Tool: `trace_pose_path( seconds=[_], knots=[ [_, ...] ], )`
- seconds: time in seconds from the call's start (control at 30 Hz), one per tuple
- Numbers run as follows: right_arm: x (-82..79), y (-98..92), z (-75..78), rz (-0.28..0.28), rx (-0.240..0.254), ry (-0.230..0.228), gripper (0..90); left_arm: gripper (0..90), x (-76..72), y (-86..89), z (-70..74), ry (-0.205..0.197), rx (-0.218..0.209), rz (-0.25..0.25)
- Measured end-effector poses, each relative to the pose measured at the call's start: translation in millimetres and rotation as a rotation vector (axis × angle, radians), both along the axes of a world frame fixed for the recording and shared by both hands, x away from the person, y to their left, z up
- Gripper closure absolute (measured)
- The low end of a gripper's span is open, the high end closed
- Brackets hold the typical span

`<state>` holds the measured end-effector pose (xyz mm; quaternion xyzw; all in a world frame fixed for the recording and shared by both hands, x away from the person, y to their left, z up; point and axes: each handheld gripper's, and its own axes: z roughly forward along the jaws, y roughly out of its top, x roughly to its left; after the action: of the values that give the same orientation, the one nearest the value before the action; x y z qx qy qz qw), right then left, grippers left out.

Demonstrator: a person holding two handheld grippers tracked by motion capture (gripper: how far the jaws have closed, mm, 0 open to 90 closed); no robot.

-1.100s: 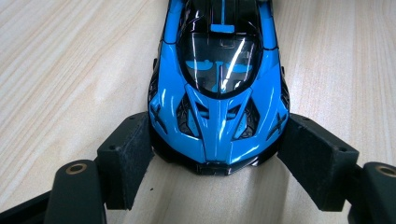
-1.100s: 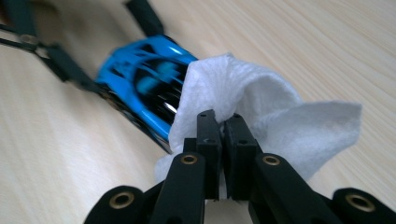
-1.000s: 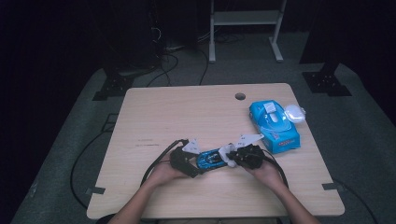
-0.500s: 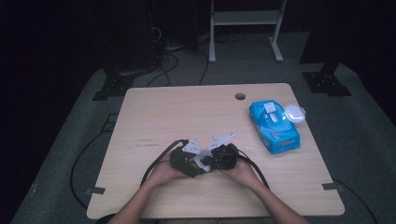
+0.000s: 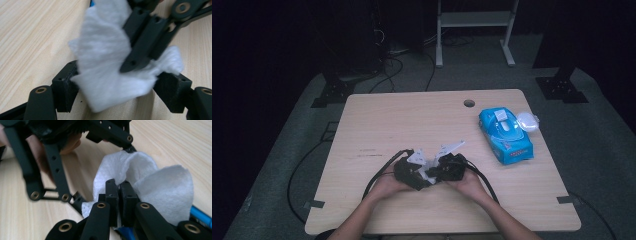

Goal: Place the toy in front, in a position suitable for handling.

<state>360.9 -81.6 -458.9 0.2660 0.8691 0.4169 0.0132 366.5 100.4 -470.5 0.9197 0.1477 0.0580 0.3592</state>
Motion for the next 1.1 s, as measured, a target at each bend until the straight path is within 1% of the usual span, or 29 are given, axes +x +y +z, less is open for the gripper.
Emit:
trace_pose_path(
  seconds=[0.03,0.07,0.1,0.23,0.27,0.3,0.4,0.47,0.5,0.57,0.6,0.63,0.73,0.77,0.8,0.83,0.9,1.03,1.1],
  knots=[
    [1.1,0.9,1.0,-0.013,-0.003,-0.007,85.6,26.1,0.0,0.0,0.0,0.002,0.0,0.0],
    [3.2,1.0,2.4,-0.033,-0.015,-0.029,85.6,26.1,0.0,0.1,0.0,0.001,0.0,-0.001],
    [5.7,-0.1,3.7,-0.057,-0.021,-0.032,85.6,26.1,0.1,0.1,-0.1,0.0,-0.001,-0.001],
    [19.1,-10.8,7.1,-0.125,-0.033,-0.034,85.6,26.1,0.2,0.2,-0.1,0.002,-0.001,0.0],
    [20.8,-12.1,7.7,-0.135,-0.033,-0.022,85.6,26.1,0.2,0.2,-0.1,0.002,-0.001,-0.001],
    [21.1,-11.0,7.5,-0.134,-0.028,-0.014,85.6,26.1,0.3,0.2,-0.1,0.001,-0.001,-0.001],
    [18.1,-2.2,5.7,-0.1,-0.027,-0.022,85.6,26.1,0.1,0.2,0.0,0.002,0.002,0.0],
    [17.5,0.6,6.6,-0.09,-0.039,-0.032,85.6,26.2,0.2,0.3,0.2,0.001,0.004,0.0],
    [18.4,-1.2,7.4,-0.095,-0.047,-0.033,85.6,26.2,0.2,0.2,0.2,0.001,0.004,0.0],
    [20.9,-8.8,8.5,-0.117,-0.062,-0.043,85.6,26.2,0.2,0.3,-0.1,0.001,-0.001,0.0],
    [23.4,-17.5,9.4,-0.138,-0.063,-0.046,85.7,26.2,0.3,0.4,-0.2,0.001,-0.002,-0.001],
    [25.0,-24.9,10.5,-0.157,-0.055,-0.039,85.7,26.2,0.5,0.5,-0.3,0.001,-0.003,-0.001],
    [27.6,-44.0,13.3,-0.2,-0.089,-0.059,85.7,26.2,0.5,0.6,-0.2,0.0,-0.001,-0.002],
    [28.3,-49.7,13.1,-0.21,-0.094,-0.055,85.7,26.2,0.7,0.5,-0.1,-0.001,0.0,-0.003],
    [28.7,-54.7,12.9,-0.218,-0.079,-0.04,85.7,26.2,0.9,0.6,0.2,0.001,0.006,-0.006],
    [28.6,-57.6,12.8,-0.223,-0.073,-0.034,85.7,26.2,0.9,0.6,0.2,0.001,0.005,-0.005],
    [27.0,-56.5,12.5,-0.222,-0.075,-0.05,85.7,26.2,0.8,0.6,0.0,0.001,0.003,-0.004],
    [24.7,-45.4,10.1,-0.192,-0.045,-0.058,85.6,26.2,0.4,0.5,-0.1,0.0,0.001,-0.002],
    [25.7,-45.5,10.2,-0.188,-0.046,-0.053,85.6,26.2,0.6,0.6,-0.1,0.0,0.001,-0.002]
  ],
)
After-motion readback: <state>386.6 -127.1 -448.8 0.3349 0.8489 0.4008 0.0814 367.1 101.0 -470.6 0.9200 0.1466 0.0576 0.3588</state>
